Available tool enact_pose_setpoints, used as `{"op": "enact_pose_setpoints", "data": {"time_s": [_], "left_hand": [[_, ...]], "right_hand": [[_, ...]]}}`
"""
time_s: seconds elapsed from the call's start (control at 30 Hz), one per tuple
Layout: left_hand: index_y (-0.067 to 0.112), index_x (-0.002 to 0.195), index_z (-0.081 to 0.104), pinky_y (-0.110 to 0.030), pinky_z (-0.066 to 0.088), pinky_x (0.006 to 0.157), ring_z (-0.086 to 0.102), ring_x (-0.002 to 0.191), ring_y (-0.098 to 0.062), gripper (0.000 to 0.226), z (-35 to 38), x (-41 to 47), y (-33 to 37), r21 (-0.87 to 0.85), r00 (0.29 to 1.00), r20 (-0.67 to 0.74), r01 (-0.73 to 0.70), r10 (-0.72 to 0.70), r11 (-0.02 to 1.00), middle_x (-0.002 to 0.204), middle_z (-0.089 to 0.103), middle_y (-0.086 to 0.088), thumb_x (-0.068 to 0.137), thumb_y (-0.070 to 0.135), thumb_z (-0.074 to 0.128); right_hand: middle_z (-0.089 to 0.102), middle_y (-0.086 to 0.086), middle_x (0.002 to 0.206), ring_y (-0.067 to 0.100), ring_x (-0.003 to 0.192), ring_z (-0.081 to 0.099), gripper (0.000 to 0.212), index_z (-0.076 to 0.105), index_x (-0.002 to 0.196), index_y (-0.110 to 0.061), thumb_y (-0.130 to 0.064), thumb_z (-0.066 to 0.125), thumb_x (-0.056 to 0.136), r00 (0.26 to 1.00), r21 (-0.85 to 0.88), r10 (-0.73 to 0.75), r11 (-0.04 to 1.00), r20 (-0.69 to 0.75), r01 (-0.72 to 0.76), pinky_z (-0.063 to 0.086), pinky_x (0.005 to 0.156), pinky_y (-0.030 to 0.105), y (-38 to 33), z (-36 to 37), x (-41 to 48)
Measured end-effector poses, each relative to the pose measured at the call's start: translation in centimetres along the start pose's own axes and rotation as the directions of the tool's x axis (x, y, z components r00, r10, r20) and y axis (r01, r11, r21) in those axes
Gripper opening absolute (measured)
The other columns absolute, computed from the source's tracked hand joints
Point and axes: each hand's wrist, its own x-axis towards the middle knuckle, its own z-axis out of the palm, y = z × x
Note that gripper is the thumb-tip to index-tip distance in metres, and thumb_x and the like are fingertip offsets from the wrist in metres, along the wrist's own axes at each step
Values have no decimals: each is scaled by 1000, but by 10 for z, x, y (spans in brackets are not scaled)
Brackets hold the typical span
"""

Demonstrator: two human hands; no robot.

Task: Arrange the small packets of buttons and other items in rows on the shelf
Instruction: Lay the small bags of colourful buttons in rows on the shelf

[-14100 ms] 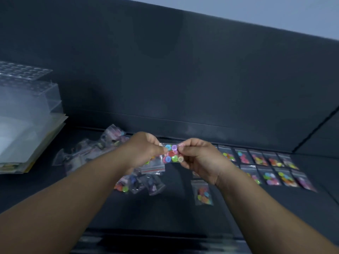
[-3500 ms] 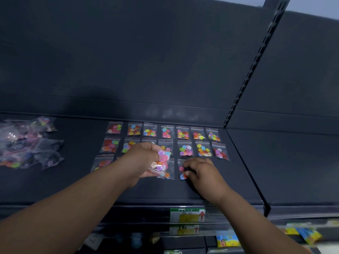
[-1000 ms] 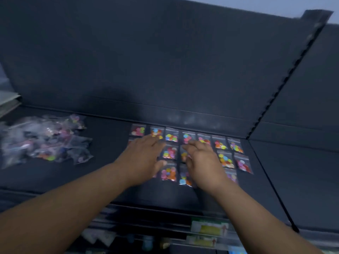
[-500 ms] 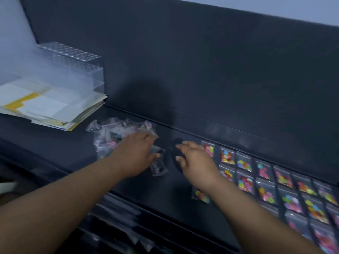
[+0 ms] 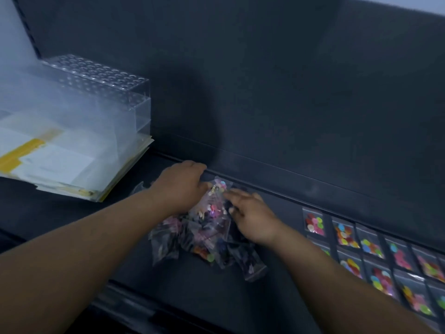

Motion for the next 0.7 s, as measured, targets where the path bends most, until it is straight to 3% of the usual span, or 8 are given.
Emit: {"op": "enact_pose_setpoints", "data": {"time_s": [0.1, 0.2, 0.27, 0.33, 0.4, 0.47, 0.6, 0.7], "left_hand": [[16, 145, 32, -34, 33, 107, 39, 132, -26, 55, 0, 21, -5, -35, 998, 56, -5, 7, 999, 146, 39, -9, 97, 39, 43], [18, 143, 36, -35, 34, 107, 41, 132, -26, 52, 4, 37, -5, -57, 994, 108, 7, -1, 998, 146, 41, -7, 96, 39, 44], [17, 137, 45, -36, 38, 105, 46, 128, -27, 47, 8, 45, -6, -94, 991, 135, 28, -15, 995, 141, 49, -8, 96, 39, 46], [12, 123, 55, -37, 43, 99, 54, 116, -29, 41, 13, 52, -6, -146, 988, 152, 44, -22, 988, 128, 59, -11, 94, 40, 49], [10, 115, 59, -37, 47, 94, 58, 107, -28, 43, 16, 60, -6, -162, 983, 180, 57, -28, 985, 117, 63, -8, 91, 45, 53], [12, 106, 62, -32, 49, 85, 59, 100, -25, 45, 18, 65, -3, -147, 977, 210, 61, -29, 987, 108, 63, -4, 84, 50, 60], [21, 80, 63, -25, 46, 73, 62, 89, -19, 15, 27, 74, -2, -221, 971, 239, 82, -28, 972, 91, 65, 3, 75, 31, 74], [23, 65, 59, -28, 48, 69, 64, 78, -19, 19, 33, 77, -13, -420, 967, 253, 120, -11, 900, 82, 69, 0, 73, 18, 75]], "right_hand": [[34, -11, 150, 20, 134, 28, 43, 42, 138, -34, -23, 38, 97, 999, -35, 31, 999, 32, -29, 27, 111, 42, 4, 6, 3], [59, -12, 124, 20, 119, 43, 30, 62, 111, -30, -28, 38, 93, 996, -13, 39, 999, -84, -40, 37, 101, 41, 11, 7, 0], [64, -5, 106, 22, 107, 48, 23, 64, 94, -21, -27, 42, 95, 987, 1, 87, 996, -135, -87, 42, 92, 36, 13, 3, 2], [64, 2, 97, 24, 98, 53, 18, 63, 90, -15, -21, 47, 94, 968, 55, 141, 990, -205, -133, 42, 79, 28, 9, -2, 7], [63, 4, 92, 24, 89, 58, 13, 63, 93, -14, -19, 50, 93, 938, 175, 221, 968, -266, -178, 44, 73, 28, 4, -6, 16], [64, 5, 97, 24, 89, 61, 13, 63, 100, -16, -20, 53, 92, 917, 285, 304, 931, -257, -229, 49, 79, 32, 1, -8, 29], [53, 8, 132, 23, 117, 54, 48, 49, 133, -15, -28, 60, 89, 919, 243, 371, 911, -131, -333, 44, 97, 28, 2, -4, 51], [40, 8, 140, 23, 125, 47, 66, 35, 144, -17, -30, 64, 86, 934, 206, 350, 922, -73, -329, 41, 101, 28, 0, -4, 60]]}}
